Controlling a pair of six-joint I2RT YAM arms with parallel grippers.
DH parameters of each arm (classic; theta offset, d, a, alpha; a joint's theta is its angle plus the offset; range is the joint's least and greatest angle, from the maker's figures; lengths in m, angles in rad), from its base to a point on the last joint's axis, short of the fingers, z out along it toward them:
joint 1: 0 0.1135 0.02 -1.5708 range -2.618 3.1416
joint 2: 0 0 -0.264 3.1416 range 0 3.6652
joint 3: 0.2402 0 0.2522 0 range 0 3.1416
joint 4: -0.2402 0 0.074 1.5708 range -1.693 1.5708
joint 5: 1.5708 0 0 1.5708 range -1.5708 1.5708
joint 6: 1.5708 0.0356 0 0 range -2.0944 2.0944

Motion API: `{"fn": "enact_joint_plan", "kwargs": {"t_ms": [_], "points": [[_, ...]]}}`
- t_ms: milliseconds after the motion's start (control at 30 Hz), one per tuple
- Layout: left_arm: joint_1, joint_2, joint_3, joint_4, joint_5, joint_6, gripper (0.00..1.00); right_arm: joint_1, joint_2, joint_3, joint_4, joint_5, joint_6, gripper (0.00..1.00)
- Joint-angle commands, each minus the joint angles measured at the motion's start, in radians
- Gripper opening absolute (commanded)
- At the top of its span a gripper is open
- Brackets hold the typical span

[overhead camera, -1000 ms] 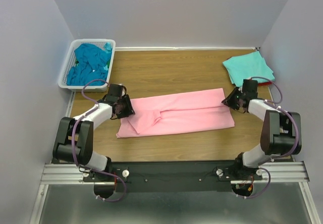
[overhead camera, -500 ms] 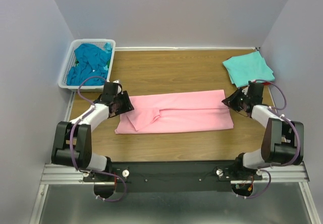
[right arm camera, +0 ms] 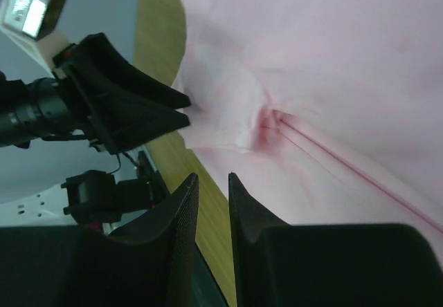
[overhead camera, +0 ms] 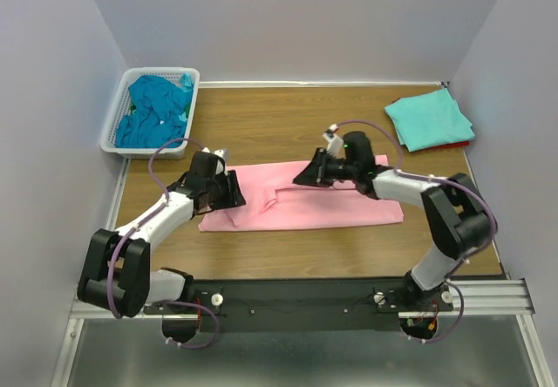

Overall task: Fold and stack the t-shirts
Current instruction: Fold the tshirt

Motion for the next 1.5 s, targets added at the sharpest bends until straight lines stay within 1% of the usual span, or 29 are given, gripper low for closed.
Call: {"fn": "enact_joint_plan", "kwargs": {"t_ms": [0,67,100,167,233,333,433,500,533,567,600,667,700,733,767,800,833,867,933,967,1000,1067,1100,1167,1300,1467], "points": [[-0.007,0.039,-0.031,-0.066,0.030,0.008,0.54,0.142,0.180,0.091,0.230,-0.055,0.178,0.31],[-0.009,0.042,-0.026,-0.067,0.016,0.002,0.54,0.176,0.267,0.164,0.253,-0.081,0.207,0.31],[-0.007,0.051,-0.026,-0.064,0.009,-0.001,0.54,0.193,0.344,0.198,0.253,-0.094,0.216,0.31],[-0.009,0.068,-0.031,-0.060,0.007,-0.005,0.53,0.197,0.394,0.191,0.270,-0.100,0.267,0.31],[-0.009,0.094,-0.037,-0.050,0.003,-0.008,0.53,0.195,0.445,0.166,0.282,-0.089,0.264,0.31],[0.008,0.119,-0.035,-0.043,-0.020,-0.019,0.52,0.180,0.469,0.122,0.282,-0.080,0.276,0.31],[0.030,0.125,-0.035,-0.038,-0.030,-0.019,0.51,0.152,0.448,0.076,0.273,-0.068,0.261,0.31],[0.037,0.120,-0.034,-0.041,-0.039,-0.021,0.52,0.143,0.399,0.078,0.203,-0.056,0.206,0.31],[0.043,0.111,-0.034,-0.043,-0.043,-0.024,0.51,0.141,0.379,0.107,0.151,-0.043,0.125,0.31],[0.048,0.104,-0.029,-0.046,-0.049,-0.024,0.52,0.143,0.364,0.138,0.021,-0.014,0.079,0.31],[0.050,0.081,-0.025,-0.049,-0.059,-0.031,0.52,0.144,0.326,0.179,-0.029,0.000,0.036,0.31],[0.053,0.036,-0.014,-0.050,-0.092,-0.044,0.55,0.144,0.282,0.206,-0.110,0.032,-0.067,0.32],[0.053,-0.023,-0.009,-0.050,-0.108,-0.057,0.57,0.146,0.255,0.236,-0.135,0.033,-0.101,0.36],[0.054,-0.056,-0.003,-0.050,-0.125,-0.061,0.58,0.147,0.247,0.253,-0.158,0.032,-0.169,0.39],[0.054,-0.088,0.020,-0.053,-0.167,-0.064,0.60,0.160,0.245,0.273,-0.222,0.037,-0.206,0.41],[0.054,-0.155,0.032,-0.052,-0.200,-0.064,0.61,0.166,0.245,0.298,-0.255,0.044,-0.243,0.45],[0.054,-0.189,0.043,-0.050,-0.233,-0.065,0.62,0.178,0.252,0.318,-0.273,0.050,-0.279,0.47],[0.056,-0.224,0.058,-0.037,-0.314,-0.053,0.63,0.202,0.265,0.360,-0.343,0.059,-0.335,0.48],[0.054,-0.319,0.064,-0.017,-0.387,-0.035,0.64,0.235,0.287,0.393,-0.367,0.060,-0.386,0.49],[0.054,-0.349,0.063,0.003,-0.457,-0.013,0.65,0.264,0.299,0.422,-0.371,0.054,-0.397,0.49],[0.054,-0.402,0.060,0.009,-0.489,-0.005,0.66,0.279,0.311,0.439,-0.371,0.046,-0.405,0.49],[0.056,-0.448,0.044,0.037,-0.568,0.016,0.67,0.307,0.368,0.479,-0.375,0.031,-0.414,0.49],[0.054,-0.491,0.022,0.045,-0.585,0.030,0.67,0.331,0.388,0.520,-0.376,0.009,-0.417,0.49],[0.054,-0.533,-0.003,0.071,-0.614,0.039,0.68,0.351,0.432,0.555,-0.379,-0.005,-0.422,0.50],[0.054,-0.608,-0.060,0.109,-0.623,0.027,0.67,0.378,0.553,0.640,-0.379,-0.022,-0.417,0.50],[0.056,-0.590,-0.055,0.129,-0.623,0.042,0.67,0.373,0.669,0.756,-0.379,0.039,-0.412,0.53]]}}
